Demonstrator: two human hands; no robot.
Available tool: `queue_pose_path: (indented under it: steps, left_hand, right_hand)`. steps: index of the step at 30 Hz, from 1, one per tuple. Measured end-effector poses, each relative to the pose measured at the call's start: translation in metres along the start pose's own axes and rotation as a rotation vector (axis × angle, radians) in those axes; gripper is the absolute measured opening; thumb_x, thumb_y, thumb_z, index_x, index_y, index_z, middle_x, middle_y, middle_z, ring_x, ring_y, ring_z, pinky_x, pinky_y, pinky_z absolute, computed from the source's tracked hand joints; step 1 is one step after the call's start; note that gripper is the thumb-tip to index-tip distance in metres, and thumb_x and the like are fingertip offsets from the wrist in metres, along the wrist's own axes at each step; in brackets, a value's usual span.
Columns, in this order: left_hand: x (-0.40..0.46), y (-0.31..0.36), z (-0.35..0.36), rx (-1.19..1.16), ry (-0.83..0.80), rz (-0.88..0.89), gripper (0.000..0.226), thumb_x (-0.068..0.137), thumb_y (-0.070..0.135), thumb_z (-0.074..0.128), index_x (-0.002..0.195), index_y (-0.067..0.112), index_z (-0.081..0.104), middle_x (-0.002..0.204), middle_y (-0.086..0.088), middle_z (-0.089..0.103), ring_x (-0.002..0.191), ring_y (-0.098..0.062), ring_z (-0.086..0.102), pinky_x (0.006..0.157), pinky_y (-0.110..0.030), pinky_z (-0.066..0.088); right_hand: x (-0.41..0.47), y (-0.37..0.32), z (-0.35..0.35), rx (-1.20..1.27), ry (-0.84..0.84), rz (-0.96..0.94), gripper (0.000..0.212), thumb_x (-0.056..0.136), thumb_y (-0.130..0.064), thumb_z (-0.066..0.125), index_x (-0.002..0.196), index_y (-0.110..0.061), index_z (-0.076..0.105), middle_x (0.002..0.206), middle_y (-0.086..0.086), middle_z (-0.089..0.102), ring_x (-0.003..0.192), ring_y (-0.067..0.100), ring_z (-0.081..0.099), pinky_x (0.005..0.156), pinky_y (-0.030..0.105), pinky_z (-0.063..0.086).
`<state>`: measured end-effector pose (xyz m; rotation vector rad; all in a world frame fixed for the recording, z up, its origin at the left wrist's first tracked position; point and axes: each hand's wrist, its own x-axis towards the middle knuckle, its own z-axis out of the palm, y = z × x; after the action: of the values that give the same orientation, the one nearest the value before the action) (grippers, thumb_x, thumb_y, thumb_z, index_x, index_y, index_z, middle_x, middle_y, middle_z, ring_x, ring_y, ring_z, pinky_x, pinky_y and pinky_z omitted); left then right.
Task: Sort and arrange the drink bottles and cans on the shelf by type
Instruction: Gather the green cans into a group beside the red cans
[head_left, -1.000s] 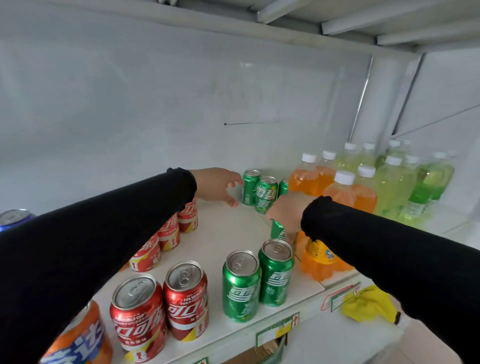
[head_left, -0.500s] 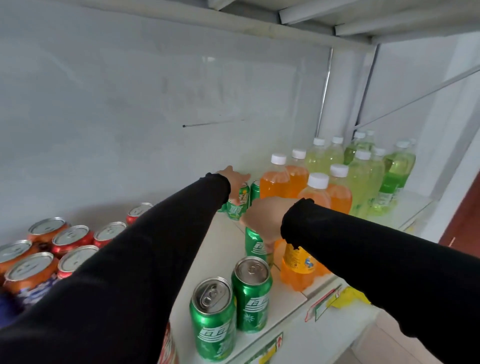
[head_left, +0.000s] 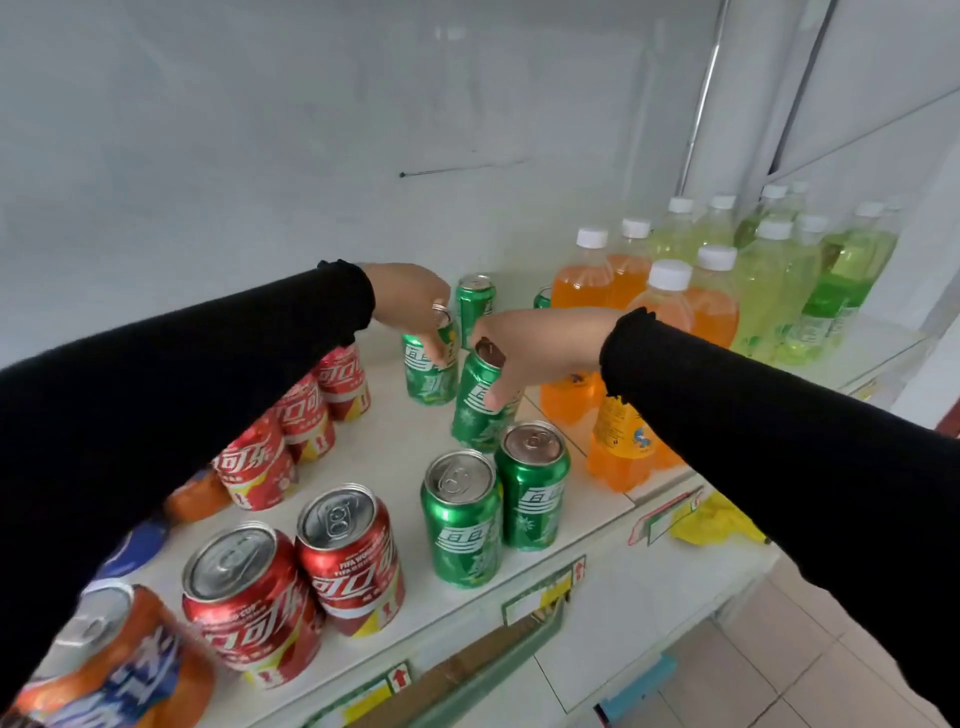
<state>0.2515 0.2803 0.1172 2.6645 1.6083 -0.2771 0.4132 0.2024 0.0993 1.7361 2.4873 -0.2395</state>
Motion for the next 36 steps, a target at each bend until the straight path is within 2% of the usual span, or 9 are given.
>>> queue_pose_path:
  steps: [4,9,12,17,21,23,26,30,36]
  left_hand:
    - [-0.040,-0.008,0.014,-0.053,-0.030,-0.004,0.071,0.066,0.062,0.083,0.116,0.021,0.057,0.110,0.003,0.060,0.094,-0.019,0.059,0.077,-0.032,0.048]
    - [-0.058,-0.004,0.033,-0.120,-0.046,0.001,0.064,0.066,0.065,0.081,0.106,0.022,0.055,0.096,0.006,0.058,0.078,-0.011,0.055,0.062,-0.029,0.041]
    - [-0.057,0.003,0.043,-0.160,-0.055,-0.016,0.063,0.066,0.064,0.081,0.102,0.021,0.053,0.091,0.007,0.056,0.076,-0.015,0.058,0.059,-0.029,0.041]
    - [-0.052,0.015,0.051,-0.108,-0.076,-0.013,0.070,0.065,0.067,0.079,0.110,0.020,0.054,0.100,0.003,0.060,0.091,-0.022,0.062,0.079,-0.036,0.052]
    - [-0.048,0.004,0.045,-0.283,-0.200,-0.017,0.070,0.063,0.062,0.084,0.114,0.023,0.058,0.109,0.004,0.065,0.094,-0.021,0.071,0.087,-0.039,0.058]
    - [-0.048,-0.002,0.041,-0.358,-0.241,-0.035,0.064,0.065,0.057,0.086,0.114,0.028,0.059,0.111,0.002,0.069,0.091,-0.019,0.075,0.090,-0.037,0.059]
    - [-0.046,-0.001,0.039,-0.367,-0.232,-0.045,0.050,0.070,0.049,0.086,0.108,0.028,0.062,0.104,0.003,0.072,0.084,-0.018,0.076,0.090,-0.036,0.058]
    - [-0.045,0.003,0.040,-0.390,-0.265,-0.051,0.051,0.068,0.048,0.087,0.107,0.026,0.062,0.105,-0.001,0.073,0.086,-0.020,0.077,0.092,-0.039,0.058]
    - [-0.050,0.006,0.035,-0.367,-0.298,-0.047,0.049,0.072,0.048,0.085,0.109,0.029,0.059,0.111,-0.001,0.072,0.088,-0.019,0.076,0.095,-0.038,0.056]
  right_hand:
    - [0.004,-0.006,0.008,0.226,-0.052,0.048,0.078,0.086,-0.038,0.078,0.147,-0.009,0.038,0.134,0.010,0.057,0.110,0.030,0.063,0.093,0.043,0.055]
    - [0.003,-0.006,0.031,0.344,-0.027,0.093,0.078,0.088,-0.034,0.076,0.152,-0.017,0.035,0.143,0.008,0.050,0.103,0.025,0.063,0.084,0.035,0.054]
    - [0.004,-0.003,0.037,0.388,-0.004,0.097,0.078,0.086,-0.033,0.078,0.151,-0.022,0.036,0.149,0.006,0.047,0.115,0.028,0.060,0.089,0.035,0.052]
    - [0.002,0.005,0.039,0.502,-0.025,0.117,0.070,0.086,-0.031,0.078,0.147,-0.032,0.045,0.150,-0.001,0.048,0.112,0.025,0.063,0.096,0.038,0.053]
    - [-0.005,0.012,0.046,0.788,-0.025,0.165,0.079,0.088,-0.026,0.077,0.155,-0.027,0.034,0.161,0.000,0.034,0.137,0.024,0.046,0.102,0.031,0.041]
    - [-0.003,0.015,0.053,0.867,-0.011,0.182,0.077,0.083,-0.028,0.081,0.150,-0.024,0.042,0.151,0.003,0.049,0.130,0.022,0.053,0.109,0.038,0.043]
    - [-0.003,0.018,0.059,0.967,0.007,0.187,0.063,0.082,-0.022,0.082,0.138,-0.023,0.054,0.130,0.003,0.064,0.115,0.021,0.063,0.105,0.045,0.050]
    - [-0.003,0.021,0.056,0.958,-0.029,0.172,0.066,0.083,-0.020,0.081,0.143,-0.023,0.052,0.132,0.003,0.062,0.114,0.023,0.064,0.102,0.047,0.051]
    - [-0.002,0.021,0.053,0.958,-0.071,0.166,0.059,0.085,-0.019,0.079,0.139,-0.023,0.055,0.128,0.003,0.064,0.110,0.019,0.063,0.082,0.032,0.055]
